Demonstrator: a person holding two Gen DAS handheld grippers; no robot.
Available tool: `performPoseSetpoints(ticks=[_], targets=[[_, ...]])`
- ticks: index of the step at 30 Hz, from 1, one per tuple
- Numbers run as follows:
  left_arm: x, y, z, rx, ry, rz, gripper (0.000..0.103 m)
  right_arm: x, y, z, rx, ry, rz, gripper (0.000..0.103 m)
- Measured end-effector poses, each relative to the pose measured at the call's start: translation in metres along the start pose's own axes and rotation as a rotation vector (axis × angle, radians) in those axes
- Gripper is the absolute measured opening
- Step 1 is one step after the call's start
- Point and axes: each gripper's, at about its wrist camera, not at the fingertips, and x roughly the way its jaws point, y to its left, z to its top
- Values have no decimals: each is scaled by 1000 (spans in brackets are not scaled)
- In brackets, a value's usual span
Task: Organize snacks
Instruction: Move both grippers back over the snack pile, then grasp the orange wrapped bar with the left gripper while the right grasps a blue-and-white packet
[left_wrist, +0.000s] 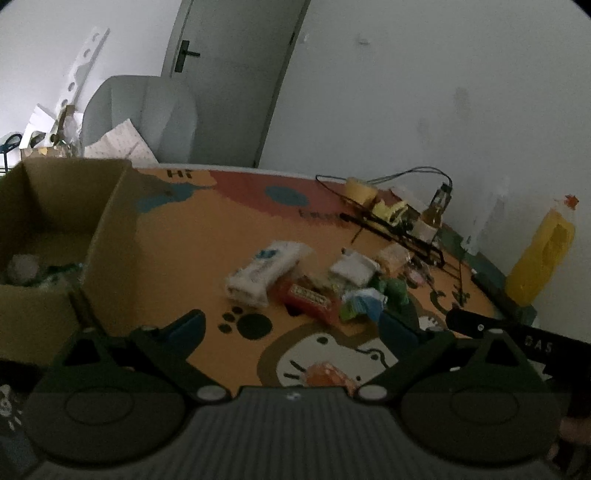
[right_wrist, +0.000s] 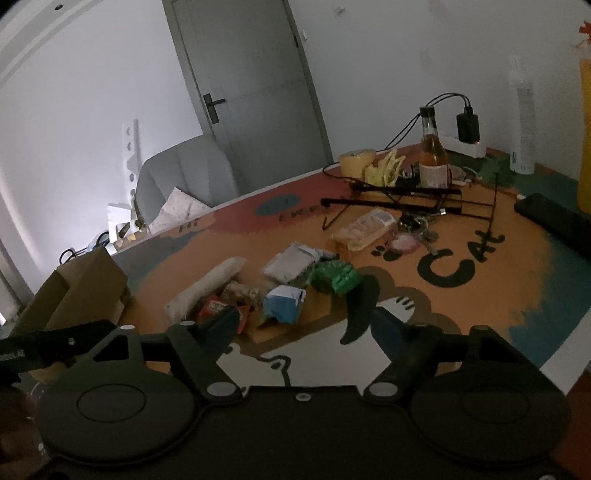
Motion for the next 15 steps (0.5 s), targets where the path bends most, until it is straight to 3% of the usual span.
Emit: performPoseSetpoints(ticks=[4,12,15], targets=[[8,-7,-8,5,25,-3,91,2,-5,-5,12,9,15,69],[28,-19,-26,-1,97,-29,62,8,-11,-18,20,37,30,62],[34,-25,-32,6,116,-31,58,10,-13,-22,16,41,25,62]])
